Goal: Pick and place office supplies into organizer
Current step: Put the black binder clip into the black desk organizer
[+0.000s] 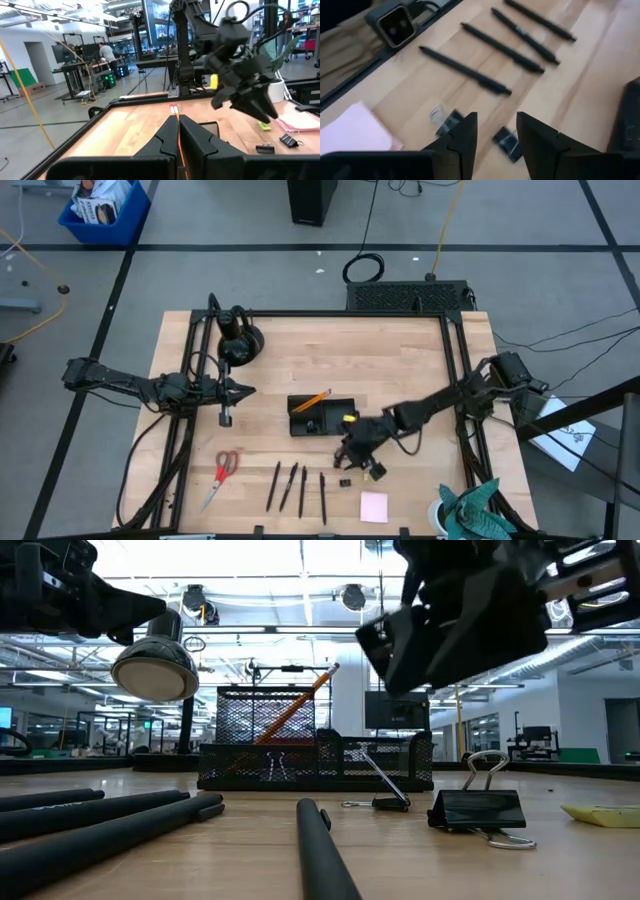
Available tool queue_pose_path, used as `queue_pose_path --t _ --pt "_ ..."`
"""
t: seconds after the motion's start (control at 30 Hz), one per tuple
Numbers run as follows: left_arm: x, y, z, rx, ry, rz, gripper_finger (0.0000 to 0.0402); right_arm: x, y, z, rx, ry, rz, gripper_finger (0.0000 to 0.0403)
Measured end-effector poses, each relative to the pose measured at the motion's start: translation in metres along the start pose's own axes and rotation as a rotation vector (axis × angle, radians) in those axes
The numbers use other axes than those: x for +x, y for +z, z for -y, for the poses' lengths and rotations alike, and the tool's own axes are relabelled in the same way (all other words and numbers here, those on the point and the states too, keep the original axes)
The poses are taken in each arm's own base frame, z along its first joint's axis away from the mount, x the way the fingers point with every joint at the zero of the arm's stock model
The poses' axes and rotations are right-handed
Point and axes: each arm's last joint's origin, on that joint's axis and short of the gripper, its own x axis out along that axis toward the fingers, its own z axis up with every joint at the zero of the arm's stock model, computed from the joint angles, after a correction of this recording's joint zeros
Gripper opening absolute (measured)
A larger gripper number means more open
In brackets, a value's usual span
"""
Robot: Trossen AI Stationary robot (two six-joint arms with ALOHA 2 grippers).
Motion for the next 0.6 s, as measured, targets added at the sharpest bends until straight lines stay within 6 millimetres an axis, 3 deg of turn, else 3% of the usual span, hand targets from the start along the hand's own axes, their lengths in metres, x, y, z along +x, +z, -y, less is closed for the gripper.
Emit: queue_pose_path --t 0.27,0.37,0.6 --pt "0.0 -0.001 0.0 0.001 0.017 -0.009 0.0021 0.001 0.007 0.018 -0.043 0.031 0.003 0.0128" --pt "0.0 -0.002 -0.001 0.004 0.041 -0.022 0.0021 0.008 0.014 0.019 -0.088 0.032 0.026 0.0128" --pt "0.0 -0.002 -0.001 0.012 0.041 -0.029 0.0021 0.034 0.004 0.025 -0.14 0.002 -0.027 0.0128"
